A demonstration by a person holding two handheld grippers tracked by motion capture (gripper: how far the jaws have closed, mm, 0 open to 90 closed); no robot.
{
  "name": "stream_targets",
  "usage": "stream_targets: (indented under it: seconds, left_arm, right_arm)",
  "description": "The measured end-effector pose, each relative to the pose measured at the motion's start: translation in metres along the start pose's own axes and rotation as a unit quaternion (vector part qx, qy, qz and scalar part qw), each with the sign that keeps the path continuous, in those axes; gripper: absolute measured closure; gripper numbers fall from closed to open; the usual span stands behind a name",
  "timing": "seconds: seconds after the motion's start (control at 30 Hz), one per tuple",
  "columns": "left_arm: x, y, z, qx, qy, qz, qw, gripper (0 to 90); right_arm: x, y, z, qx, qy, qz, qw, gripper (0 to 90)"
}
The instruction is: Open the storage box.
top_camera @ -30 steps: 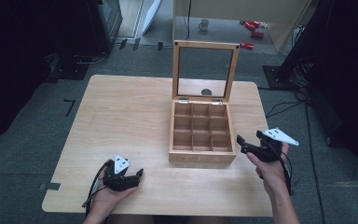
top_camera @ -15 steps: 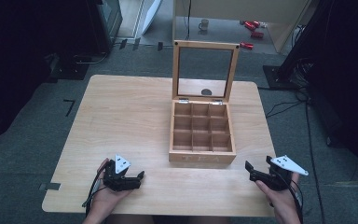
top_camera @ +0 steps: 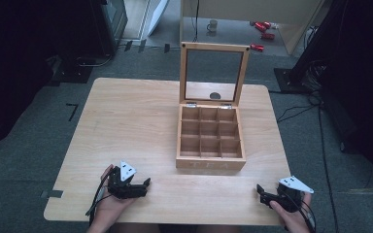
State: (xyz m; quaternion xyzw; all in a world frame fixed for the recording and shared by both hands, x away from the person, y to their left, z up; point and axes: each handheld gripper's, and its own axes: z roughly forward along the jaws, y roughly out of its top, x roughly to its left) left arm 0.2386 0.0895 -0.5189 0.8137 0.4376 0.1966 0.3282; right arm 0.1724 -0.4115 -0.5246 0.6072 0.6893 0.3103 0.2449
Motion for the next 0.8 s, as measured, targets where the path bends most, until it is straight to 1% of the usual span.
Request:
stream_targets:
  seconds: [0.13, 0.23, 0.47, 0.8]
  left_arm:
    - [-0.001, -0.0003, -0.0003, -0.002, 0.003, 0.003, 1.0, 10.3]
    - [-0.0012, -0.0002, -0.0002, -0.003, 0.003, 0.003, 1.0, 10.4]
    - [-0.001, -0.0002, -0.0002, -0.003, 0.001, 0.004, 1.0, 10.8]
    - [0.0001, 0.0002, 0.0002, -0.002, -0.009, 0.002, 1.0, 13.4]
  right_arm:
    - [-0.0008, 0.0002, 0.0018, 0.0, 0.002, -0.006, 1.0, 7.0]
    - [-0.0004, 0.0006, 0.0031, 0.006, 0.009, -0.016, 0.9998, 3.6]
    - [0.0, 0.0008, 0.0034, 0.007, 0.008, -0.015, 0.9998, 3.2]
    - [0.0005, 0.0008, 0.0034, 0.007, 0.006, -0.013, 0.9999, 3.2]
